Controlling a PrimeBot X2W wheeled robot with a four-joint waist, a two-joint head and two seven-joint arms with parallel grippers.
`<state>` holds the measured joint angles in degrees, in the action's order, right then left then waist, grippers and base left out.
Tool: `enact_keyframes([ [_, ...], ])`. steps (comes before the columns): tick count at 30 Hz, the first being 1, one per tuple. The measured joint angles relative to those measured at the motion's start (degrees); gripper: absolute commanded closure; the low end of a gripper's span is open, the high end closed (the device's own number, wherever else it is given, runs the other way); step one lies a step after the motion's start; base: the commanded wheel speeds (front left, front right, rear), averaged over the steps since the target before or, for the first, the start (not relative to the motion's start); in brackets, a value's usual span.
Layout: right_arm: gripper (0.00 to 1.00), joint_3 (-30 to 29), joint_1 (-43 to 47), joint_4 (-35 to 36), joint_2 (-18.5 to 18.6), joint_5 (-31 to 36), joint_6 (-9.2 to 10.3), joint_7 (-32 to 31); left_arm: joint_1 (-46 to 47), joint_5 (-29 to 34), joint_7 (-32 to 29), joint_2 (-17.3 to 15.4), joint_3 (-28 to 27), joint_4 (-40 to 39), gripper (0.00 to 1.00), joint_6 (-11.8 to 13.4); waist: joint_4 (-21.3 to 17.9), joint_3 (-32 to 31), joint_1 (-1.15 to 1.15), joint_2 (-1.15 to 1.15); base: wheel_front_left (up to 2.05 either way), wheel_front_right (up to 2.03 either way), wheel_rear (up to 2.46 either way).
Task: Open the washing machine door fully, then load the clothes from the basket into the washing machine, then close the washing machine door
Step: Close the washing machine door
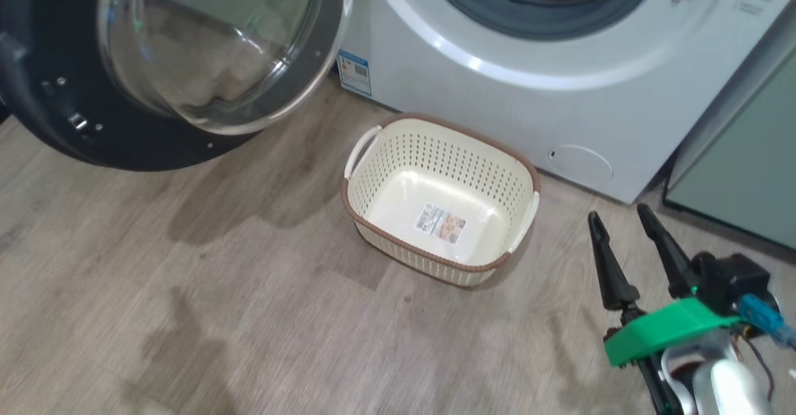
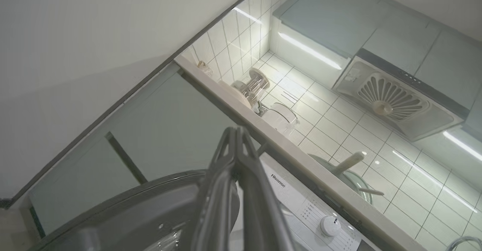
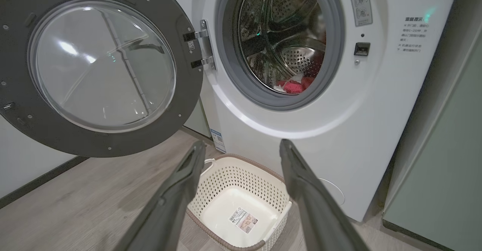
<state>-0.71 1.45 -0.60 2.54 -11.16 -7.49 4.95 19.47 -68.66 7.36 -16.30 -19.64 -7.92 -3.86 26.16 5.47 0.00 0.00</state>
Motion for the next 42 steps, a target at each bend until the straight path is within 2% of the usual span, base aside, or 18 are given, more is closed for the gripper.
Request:
enact_keyframes([
  [4, 0.0, 0.35, -1.63, 1.36, 0.0, 1.02, 0.0, -0.81, 9.14, -7.66, -4.1, -4.91, -4.83, 11.36, 1.0, 0.66, -1.06, 1.81, 0.0, 0.0, 0.0, 0.0, 0.0],
  [10, 0.0, 0.54, -3.45, 3.35, 0.02, 2.66, 0.0, -2.07, 18.02, -13.91, -8.95, -11.35, -9.43, 31.5, 1.0, 2.54, -3.23, 4.98, 0.0, 0.0, 0.0, 0.0, 0.0],
  [16, 0.0, 1.16, -5.29, 4.5, 0.05, 3.63, 0.0, -3.23, 23.43, -16.14, -9.9, -14.88, -11.87, 46.49, 1.0, 2.33, -5.31, 8.32, 0.01, 0.0, 0.0, 0.0, 0.0],
  [18, 0.0, 1.05, -6.05, 5.32, 0.09, 4.13, 0.0, -3.76, 24.36, -16.13, -10.32, -16.19, -11.91, 51.67, 1.0, 1.54, -6.18, 9.76, 0.01, 0.0, 0.0, 0.0, 0.0],
  [26, 0.0, 1.0, -6.95, 6.23, 0.14, 5.08, 0.0, -4.66, 27.49, -14.32, -13.33, -18.56, -8.83, 59.46, 1.0, -0.29, -7.14, 12.66, 0.01, 0.0, 0.0, 0.0, 0.0],
  [37, 0.0, 0.81, -7.03, 7.0, 0.15, 6.09, 0.0, -5.56, 28.89, -14.34, -21.73, -18.5, -5.59, 64.51, 1.0, -2.26, -7.01, 14.05, 0.0, 0.0, 0.0, 0.0, 0.0],
  [42, 0.0, 0.96, -7.05, 7.59, 0.15, 6.15, 0.0, -6.16, 29.08, -14.63, -22.72, -18.05, -4.89, 65.22, 1.0, -2.79, -7.24, 14.45, 0.0, 0.0, 0.0, 0.0, 0.0],
])
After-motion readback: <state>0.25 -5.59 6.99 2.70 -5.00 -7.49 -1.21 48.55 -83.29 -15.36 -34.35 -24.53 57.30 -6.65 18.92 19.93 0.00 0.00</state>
